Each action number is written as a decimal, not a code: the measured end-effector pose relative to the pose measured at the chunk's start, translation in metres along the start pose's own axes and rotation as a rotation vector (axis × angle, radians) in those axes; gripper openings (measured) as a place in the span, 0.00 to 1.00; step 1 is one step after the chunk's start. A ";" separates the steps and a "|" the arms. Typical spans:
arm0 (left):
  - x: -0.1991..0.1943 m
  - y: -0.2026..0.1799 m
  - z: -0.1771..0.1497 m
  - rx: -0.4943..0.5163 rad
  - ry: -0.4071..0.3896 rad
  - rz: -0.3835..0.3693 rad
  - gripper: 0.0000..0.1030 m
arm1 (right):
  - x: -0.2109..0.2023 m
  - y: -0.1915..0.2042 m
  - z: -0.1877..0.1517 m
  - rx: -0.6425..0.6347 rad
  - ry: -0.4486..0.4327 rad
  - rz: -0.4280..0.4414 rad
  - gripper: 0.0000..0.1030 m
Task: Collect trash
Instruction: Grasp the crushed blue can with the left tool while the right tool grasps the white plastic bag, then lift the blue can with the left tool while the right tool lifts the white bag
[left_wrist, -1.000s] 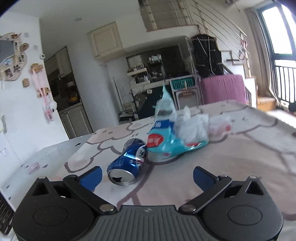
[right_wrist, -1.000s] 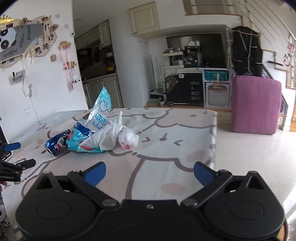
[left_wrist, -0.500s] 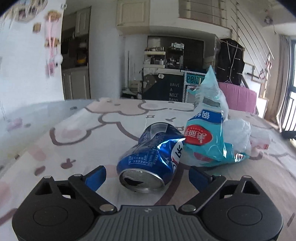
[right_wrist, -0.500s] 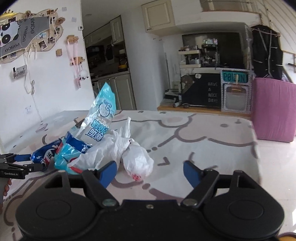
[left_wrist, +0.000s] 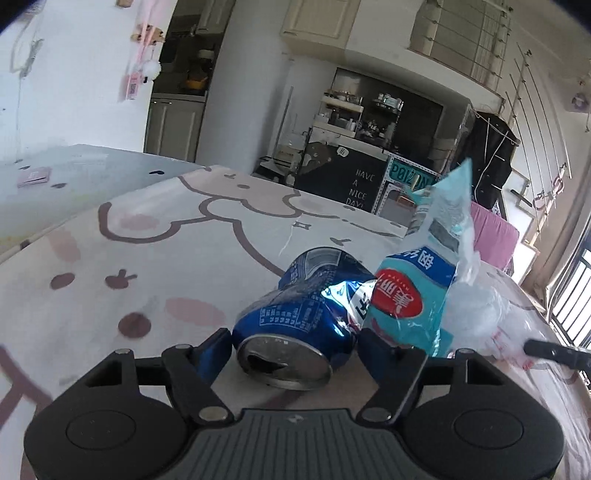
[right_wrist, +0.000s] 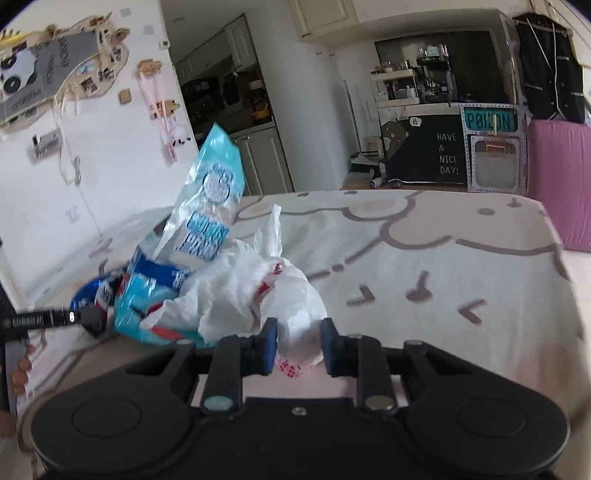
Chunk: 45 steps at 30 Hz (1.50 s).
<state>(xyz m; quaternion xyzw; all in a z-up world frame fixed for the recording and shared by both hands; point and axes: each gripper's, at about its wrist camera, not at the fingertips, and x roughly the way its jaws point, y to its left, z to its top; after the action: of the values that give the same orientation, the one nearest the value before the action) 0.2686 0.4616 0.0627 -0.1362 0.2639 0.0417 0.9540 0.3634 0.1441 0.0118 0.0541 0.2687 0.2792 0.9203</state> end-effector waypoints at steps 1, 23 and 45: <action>-0.006 -0.003 -0.003 0.002 -0.004 0.011 0.72 | -0.007 0.000 -0.003 -0.003 0.002 -0.003 0.23; -0.149 -0.136 -0.110 0.225 0.045 0.053 0.70 | -0.196 -0.023 -0.088 0.047 -0.052 -0.108 0.19; -0.140 -0.202 -0.157 -0.112 0.019 -0.079 0.92 | -0.235 -0.032 -0.131 0.044 -0.089 0.008 0.20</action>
<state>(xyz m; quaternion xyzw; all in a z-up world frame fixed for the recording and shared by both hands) 0.1013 0.2226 0.0533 -0.2000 0.2647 0.0173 0.9432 0.1460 -0.0169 0.0011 0.0878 0.2336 0.2741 0.9288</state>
